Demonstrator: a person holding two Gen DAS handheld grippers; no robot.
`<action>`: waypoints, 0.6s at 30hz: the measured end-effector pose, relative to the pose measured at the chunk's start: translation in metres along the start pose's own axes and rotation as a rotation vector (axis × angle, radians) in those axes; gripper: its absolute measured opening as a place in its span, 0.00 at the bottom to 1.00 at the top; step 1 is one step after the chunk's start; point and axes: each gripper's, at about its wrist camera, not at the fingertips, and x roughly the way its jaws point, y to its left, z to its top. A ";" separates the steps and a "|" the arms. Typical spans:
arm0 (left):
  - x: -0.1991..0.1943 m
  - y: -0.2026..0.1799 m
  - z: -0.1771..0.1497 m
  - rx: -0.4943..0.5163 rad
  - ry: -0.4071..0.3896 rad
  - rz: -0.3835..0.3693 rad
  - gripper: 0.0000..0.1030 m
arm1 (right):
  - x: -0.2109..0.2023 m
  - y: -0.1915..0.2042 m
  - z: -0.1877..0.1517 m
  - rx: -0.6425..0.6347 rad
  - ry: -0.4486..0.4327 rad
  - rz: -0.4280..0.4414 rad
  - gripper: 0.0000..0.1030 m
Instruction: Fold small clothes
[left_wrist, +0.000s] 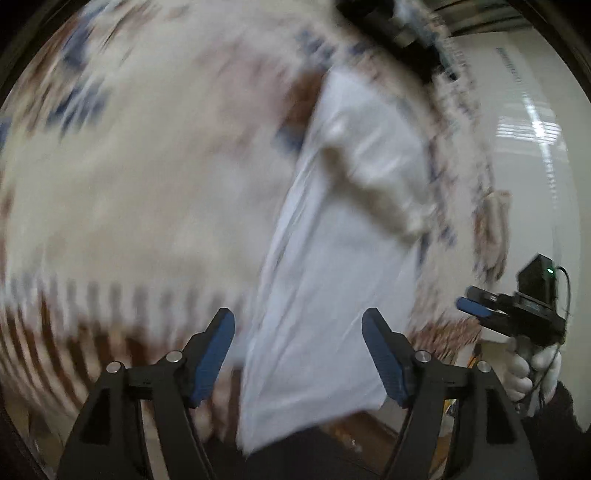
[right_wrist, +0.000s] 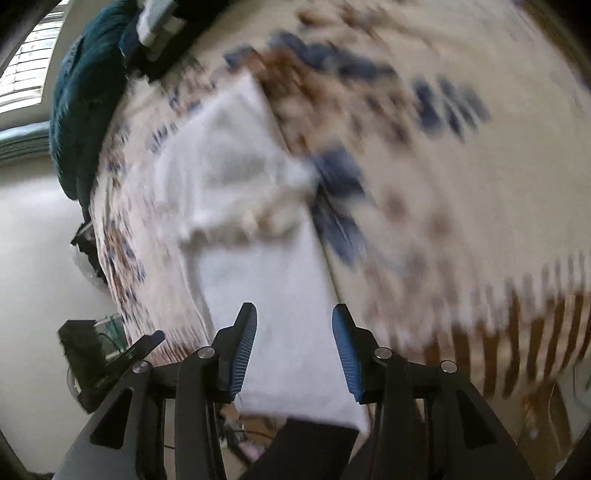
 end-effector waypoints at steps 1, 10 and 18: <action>0.008 0.008 -0.013 -0.014 0.022 -0.001 0.67 | 0.007 -0.012 -0.017 0.012 0.024 -0.012 0.44; 0.067 0.037 -0.089 -0.072 0.162 0.007 0.67 | 0.084 -0.078 -0.105 0.085 0.191 0.006 0.44; 0.076 0.008 -0.106 -0.030 0.100 0.062 0.35 | 0.134 -0.100 -0.127 0.200 0.294 0.137 0.44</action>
